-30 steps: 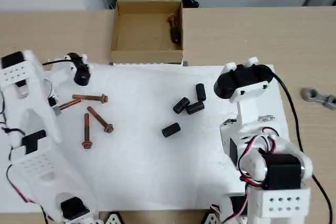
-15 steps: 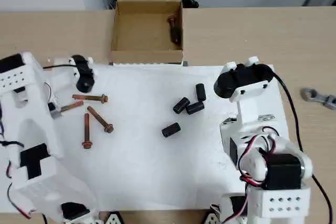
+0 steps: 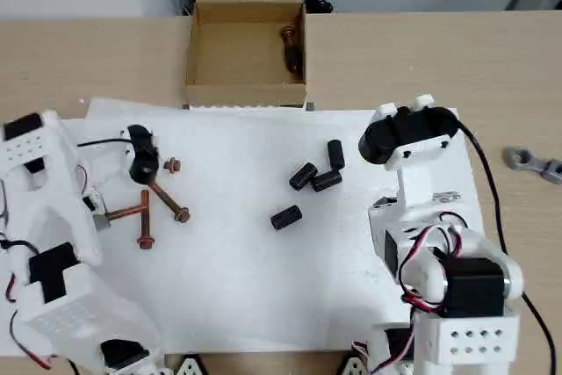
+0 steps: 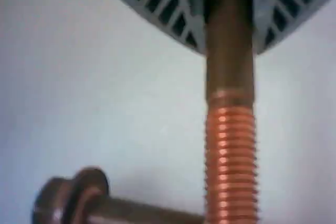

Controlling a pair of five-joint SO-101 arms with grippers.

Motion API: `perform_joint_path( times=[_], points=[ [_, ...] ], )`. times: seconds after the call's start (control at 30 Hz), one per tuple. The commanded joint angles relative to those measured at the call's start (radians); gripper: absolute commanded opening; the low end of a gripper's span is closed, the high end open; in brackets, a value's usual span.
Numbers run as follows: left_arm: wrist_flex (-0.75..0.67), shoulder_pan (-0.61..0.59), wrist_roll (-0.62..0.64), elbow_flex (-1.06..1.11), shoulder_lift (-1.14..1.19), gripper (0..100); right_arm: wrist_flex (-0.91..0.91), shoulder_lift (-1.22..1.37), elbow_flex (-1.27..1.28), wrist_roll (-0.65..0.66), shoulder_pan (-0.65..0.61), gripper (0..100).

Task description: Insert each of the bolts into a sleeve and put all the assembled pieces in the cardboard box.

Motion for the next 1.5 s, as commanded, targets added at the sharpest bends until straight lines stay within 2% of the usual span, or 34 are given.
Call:
perform_joint_path(
  times=[0.0, 0.2, 0.4, 0.53, 0.8, 0.9, 0.97, 1.07, 1.13, 1.27, 1.4, 1.47],
  points=[
    [-0.109, -0.003, -0.048, 0.067, -0.057, 1, -0.016, 0.001, -0.003, 0.005, 0.008, 0.4],
    [-0.201, 0.0, 0.002, 0.12, -0.057, 2, -0.016, 0.001, -0.003, 0.005, 0.008, 0.4],
    [-0.196, 0.0, 0.044, 0.062, -0.066, 9, -0.016, 0.001, -0.003, 0.005, 0.008, 0.4],
    [-0.092, 0.0, 0.064, -0.05, -0.066, 14, -0.016, 0.001, -0.003, 0.005, 0.008, 0.4],
    [0.107, -0.003, 0.08, -0.309, -0.066, 14, -0.022, 0.001, -0.003, 0.006, 0.005, 0.4],
    [0.104, 0.012, 0.272, -0.369, -0.066, 14, -0.024, 0.001, -0.003, 0.008, 0.004, 0.4],
    [0.106, 0.02, 0.446, -0.404, -0.066, 13, -0.024, -0.001, -0.003, 0.008, 0.004, 0.4],
    [0.107, 0.041, 0.783, -0.421, -0.068, 13, -0.025, -0.001, -0.003, 0.008, 0.004, 0.4],
    [0.107, 0.048, 1.059, -0.412, -0.068, 13, -0.025, -0.001, -0.003, 0.008, 0.004, 0.4],
    [0.107, 0.002, 1.54, -0.392, -0.068, 13, -0.025, -0.001, -0.003, 0.008, 0.004, 0.4],
    [0.107, -0.034, 1.912, -0.389, -0.068, 13, -0.025, -0.001, -0.003, 0.008, 0.004, 0.4],
    [0.109, -0.034, 2.053, -0.361, -0.068, 13, -0.025, -0.001, -0.003, 0.008, 0.004, 0.4]
  ],
)
